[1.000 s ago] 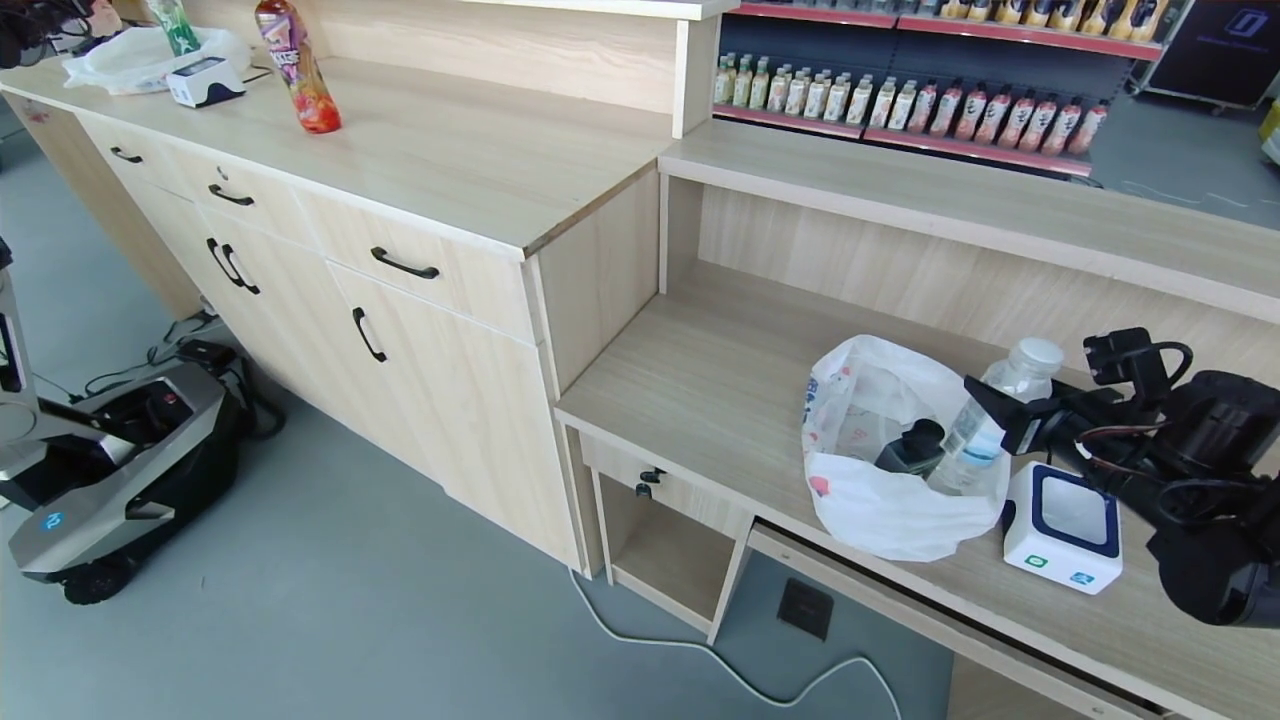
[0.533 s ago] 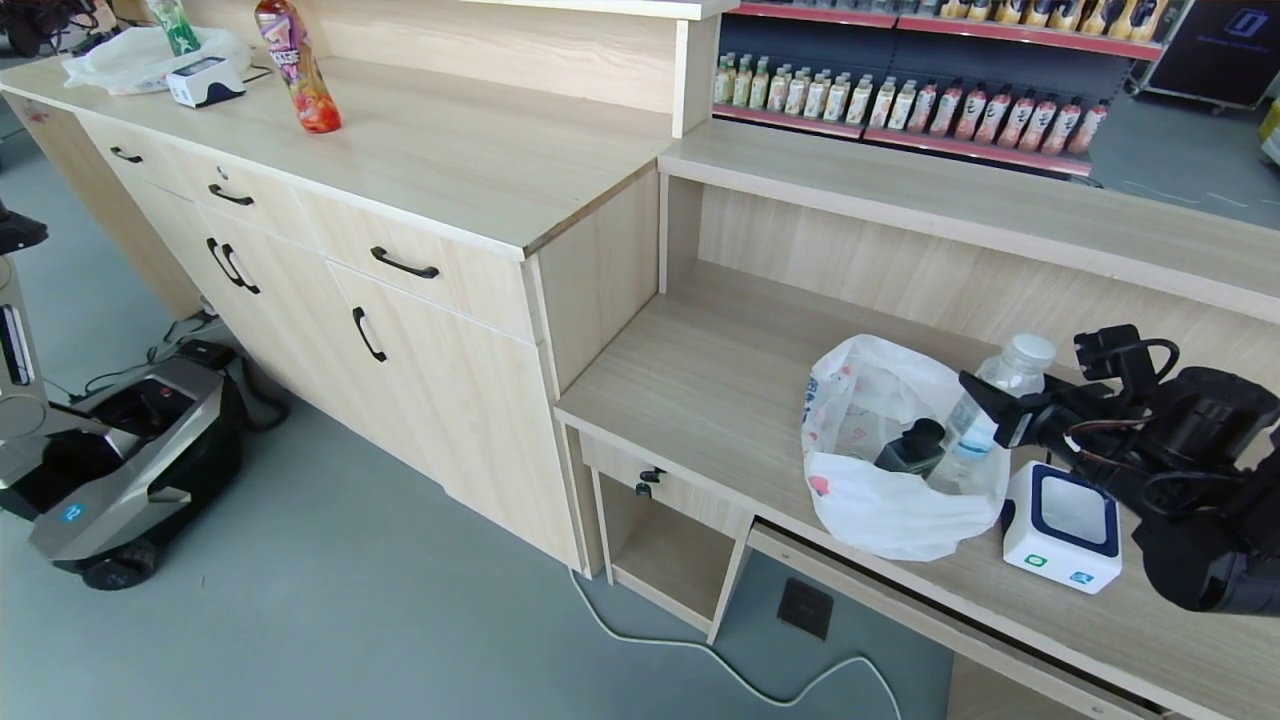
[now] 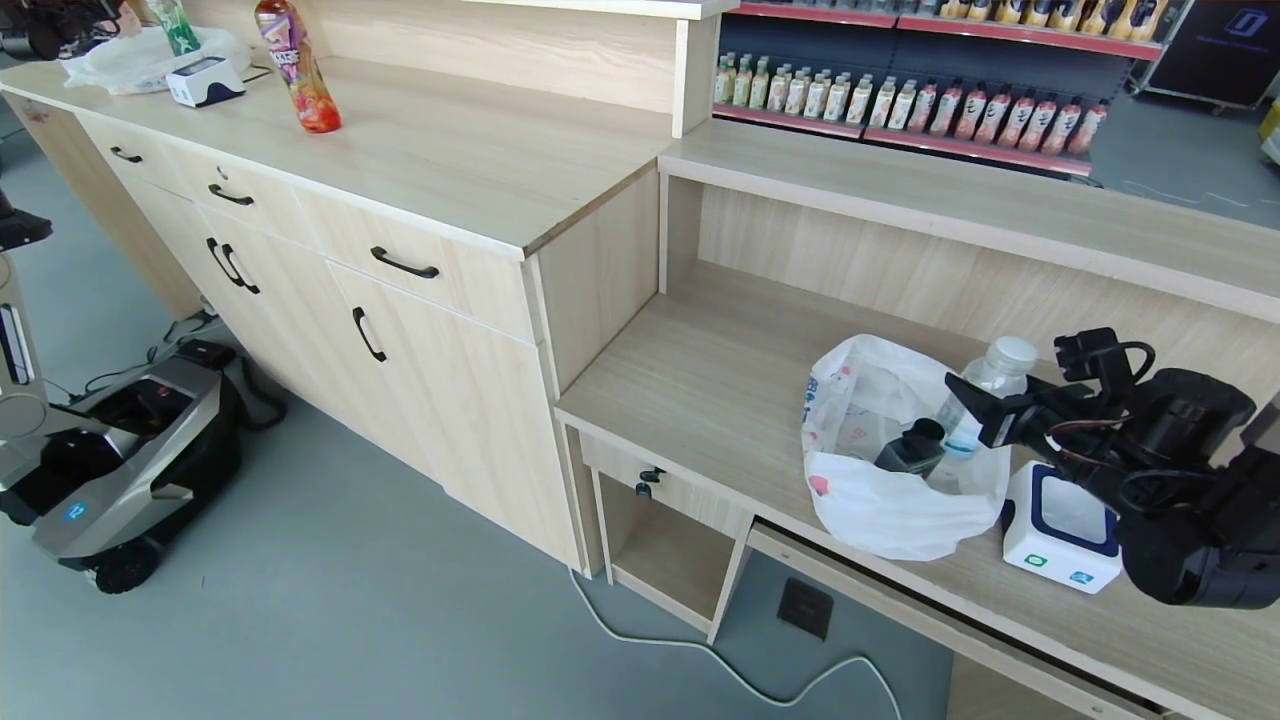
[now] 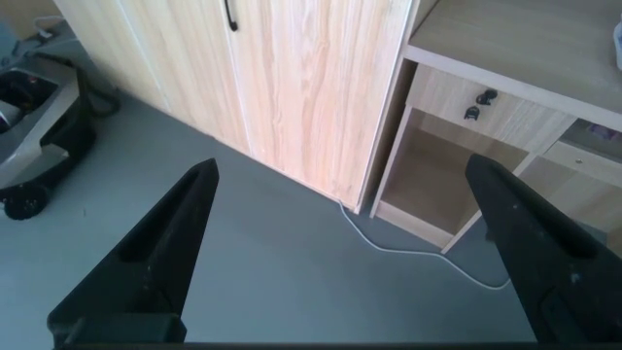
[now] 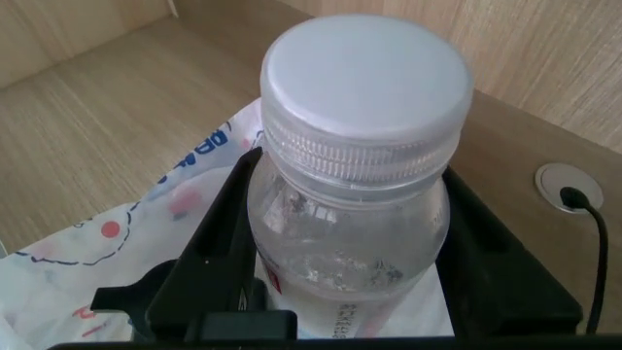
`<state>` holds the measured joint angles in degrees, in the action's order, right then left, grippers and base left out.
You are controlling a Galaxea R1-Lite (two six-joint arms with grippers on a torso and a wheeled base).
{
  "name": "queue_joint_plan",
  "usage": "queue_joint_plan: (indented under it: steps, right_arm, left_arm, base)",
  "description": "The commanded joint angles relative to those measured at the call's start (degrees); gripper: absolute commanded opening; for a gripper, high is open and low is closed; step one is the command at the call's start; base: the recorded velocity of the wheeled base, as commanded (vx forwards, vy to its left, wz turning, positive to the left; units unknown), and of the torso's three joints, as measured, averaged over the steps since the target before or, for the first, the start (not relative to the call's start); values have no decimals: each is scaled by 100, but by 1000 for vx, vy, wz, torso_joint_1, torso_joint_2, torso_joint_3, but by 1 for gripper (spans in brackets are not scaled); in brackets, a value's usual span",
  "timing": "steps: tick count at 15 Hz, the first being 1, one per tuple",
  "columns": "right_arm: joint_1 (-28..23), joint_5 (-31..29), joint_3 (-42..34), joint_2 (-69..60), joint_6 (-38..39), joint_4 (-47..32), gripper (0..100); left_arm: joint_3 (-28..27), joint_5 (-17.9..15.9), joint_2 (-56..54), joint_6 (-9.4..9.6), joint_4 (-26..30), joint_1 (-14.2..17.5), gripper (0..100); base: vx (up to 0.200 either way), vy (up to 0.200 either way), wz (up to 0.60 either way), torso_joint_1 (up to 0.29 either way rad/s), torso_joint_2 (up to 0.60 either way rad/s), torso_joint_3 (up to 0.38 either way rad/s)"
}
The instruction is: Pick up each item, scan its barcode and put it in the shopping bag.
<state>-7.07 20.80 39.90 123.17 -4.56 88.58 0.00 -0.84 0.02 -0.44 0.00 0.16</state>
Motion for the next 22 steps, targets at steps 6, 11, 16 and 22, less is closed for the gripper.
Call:
queue_joint_plan:
  steps: [6,11,16,22]
  right_arm:
    - [259,12,167,242,-54,10,0]
    - [303,12,150,313,-238,2,100]
    - [294,21,150,-136,-274,-51,100]
    - [628,355,-79,-2175,-660,-983,100]
  left_arm:
    - [0,5,-2,0,0,2,100]
    - [0,-4,-2,0,0,2,100]
    - [0,-4,-2,0,0,2,100]
    - [0,5,-2,0,0,2,100]
  base:
    - [0,0,0,0,0,0]
    - [0,0,0,0,0,0]
    - [0,0,0,0,0,0]
    - [0,0,0,0,0,0]
